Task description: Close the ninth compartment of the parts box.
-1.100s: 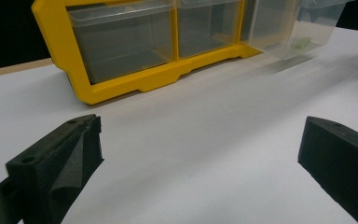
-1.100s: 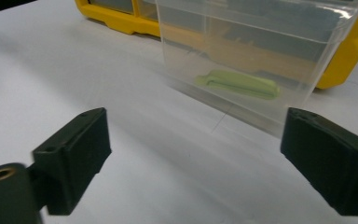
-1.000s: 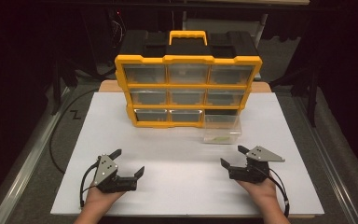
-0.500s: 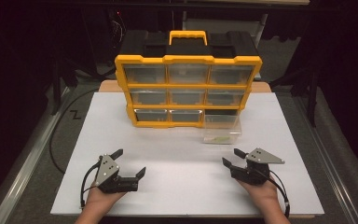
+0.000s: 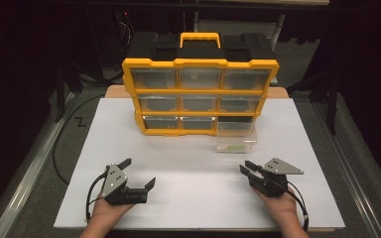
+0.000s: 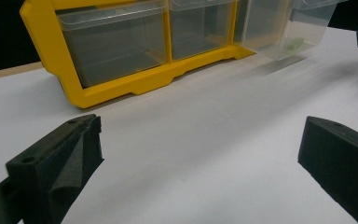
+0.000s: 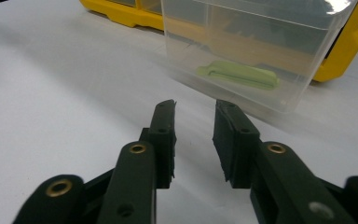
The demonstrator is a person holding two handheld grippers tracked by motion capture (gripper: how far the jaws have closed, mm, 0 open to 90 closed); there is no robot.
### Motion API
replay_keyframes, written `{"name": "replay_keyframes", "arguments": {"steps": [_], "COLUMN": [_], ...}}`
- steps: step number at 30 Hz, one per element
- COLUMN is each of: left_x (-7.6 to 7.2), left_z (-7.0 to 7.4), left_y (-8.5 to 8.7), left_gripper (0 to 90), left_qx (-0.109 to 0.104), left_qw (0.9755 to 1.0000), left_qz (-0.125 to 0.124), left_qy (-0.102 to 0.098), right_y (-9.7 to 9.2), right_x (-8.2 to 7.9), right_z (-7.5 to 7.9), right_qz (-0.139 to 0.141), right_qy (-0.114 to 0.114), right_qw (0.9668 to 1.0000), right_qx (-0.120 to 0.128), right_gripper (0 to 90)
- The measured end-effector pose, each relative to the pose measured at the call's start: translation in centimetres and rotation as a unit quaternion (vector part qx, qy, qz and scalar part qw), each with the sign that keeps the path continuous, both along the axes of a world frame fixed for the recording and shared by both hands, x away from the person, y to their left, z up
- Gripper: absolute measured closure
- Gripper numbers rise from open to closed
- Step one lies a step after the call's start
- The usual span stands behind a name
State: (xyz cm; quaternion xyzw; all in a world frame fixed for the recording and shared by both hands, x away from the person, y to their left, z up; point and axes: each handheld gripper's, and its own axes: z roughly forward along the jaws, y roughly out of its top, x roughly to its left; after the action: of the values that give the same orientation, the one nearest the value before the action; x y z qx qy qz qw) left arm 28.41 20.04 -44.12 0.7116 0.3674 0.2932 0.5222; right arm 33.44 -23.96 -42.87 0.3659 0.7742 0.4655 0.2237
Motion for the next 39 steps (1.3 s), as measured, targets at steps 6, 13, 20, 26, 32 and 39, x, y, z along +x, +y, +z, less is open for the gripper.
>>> {"name": "replay_keyframes", "arguments": {"steps": [6, 13, 20, 26, 32, 39], "left_x": [0.0, 0.0, 0.0, -0.3, -0.2, -0.2], "left_z": [0.0, 0.0, 0.0, 0.1, 0.1, 0.1], "left_y": [0.0, 0.0, 0.0, 0.0, 0.0, -0.1], "left_gripper": [0.4, 0.3, 0.4, 0.3, 0.4, 0.3], "left_qx": [0.0, 0.0, -0.001, -0.001, 0.0, 0.001], "left_qw": [1.0, 1.0, 1.0, 1.0, 1.0, 0.9999], "left_qz": [-0.001, -0.002, 0.0, -0.003, -0.007, -0.013], "left_qy": [0.0, 0.0, 0.0, -0.003, -0.003, -0.004], "right_y": [-0.1, -0.2, 0.1, 0.4, 1.0, 1.3], "right_x": [-0.2, -0.4, -0.4, -0.3, 0.3, 1.6], "right_z": [0.2, 0.4, 0.1, 0.2, 0.8, 1.3], "right_qz": [0.002, 0.001, -0.008, -0.014, -0.019, -0.034], "right_qy": [-0.007, -0.018, -0.025, -0.018, -0.016, -0.019], "right_qw": [1.0, 0.9998, 0.9996, 0.9996, 0.9996, 0.9992], "right_qx": [0.002, 0.001, -0.001, 0.015, 0.01, 0.003], "right_gripper": [83.7, 90.0, 90.0, 90.0, 90.0, 90.0]}}
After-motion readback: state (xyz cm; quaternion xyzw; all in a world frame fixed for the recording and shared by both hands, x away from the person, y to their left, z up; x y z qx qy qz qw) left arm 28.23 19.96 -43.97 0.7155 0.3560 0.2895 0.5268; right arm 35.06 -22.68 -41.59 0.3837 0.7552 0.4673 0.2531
